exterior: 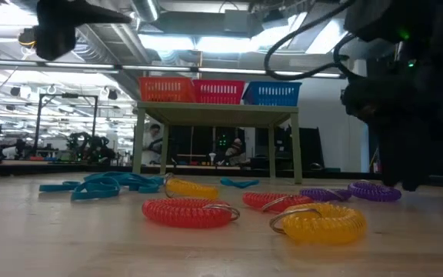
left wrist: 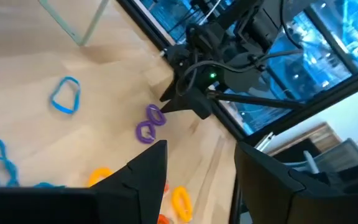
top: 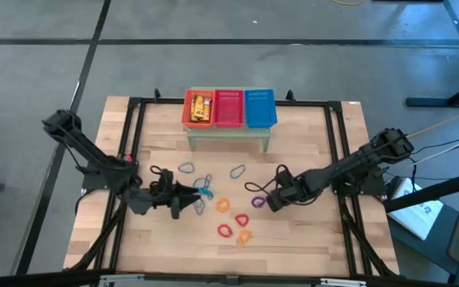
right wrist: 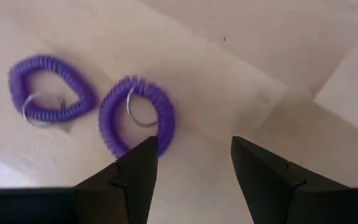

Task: Pick & Place Office Desk Supplies
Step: Put the violet spring keychain into the red bin on the shelf

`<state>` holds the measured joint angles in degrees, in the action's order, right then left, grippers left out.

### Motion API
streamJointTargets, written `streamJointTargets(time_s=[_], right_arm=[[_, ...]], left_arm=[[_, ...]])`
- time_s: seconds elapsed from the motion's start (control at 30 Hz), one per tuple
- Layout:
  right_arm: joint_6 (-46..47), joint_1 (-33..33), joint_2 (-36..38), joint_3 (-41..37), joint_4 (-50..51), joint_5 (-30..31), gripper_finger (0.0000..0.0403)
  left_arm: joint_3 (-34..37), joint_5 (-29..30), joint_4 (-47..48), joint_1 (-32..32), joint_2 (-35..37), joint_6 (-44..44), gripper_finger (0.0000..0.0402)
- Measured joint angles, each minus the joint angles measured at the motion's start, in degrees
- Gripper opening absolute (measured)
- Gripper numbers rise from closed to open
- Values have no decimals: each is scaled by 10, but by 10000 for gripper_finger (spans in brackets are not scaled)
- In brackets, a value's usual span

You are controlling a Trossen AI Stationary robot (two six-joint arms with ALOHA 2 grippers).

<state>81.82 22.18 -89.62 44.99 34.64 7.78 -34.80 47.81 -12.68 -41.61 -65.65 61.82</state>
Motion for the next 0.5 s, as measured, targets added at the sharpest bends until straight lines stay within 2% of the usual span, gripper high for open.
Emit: streamJointTargets(time_s=[0.2,0.5], right_arm=[[0,-21,0,0,-19,22,206],[2,-34,-2,0,-32,23,206]], left_arm=[[0,17,81,-15,17,42,182],[0,0,112,-36,-36,128,182]])
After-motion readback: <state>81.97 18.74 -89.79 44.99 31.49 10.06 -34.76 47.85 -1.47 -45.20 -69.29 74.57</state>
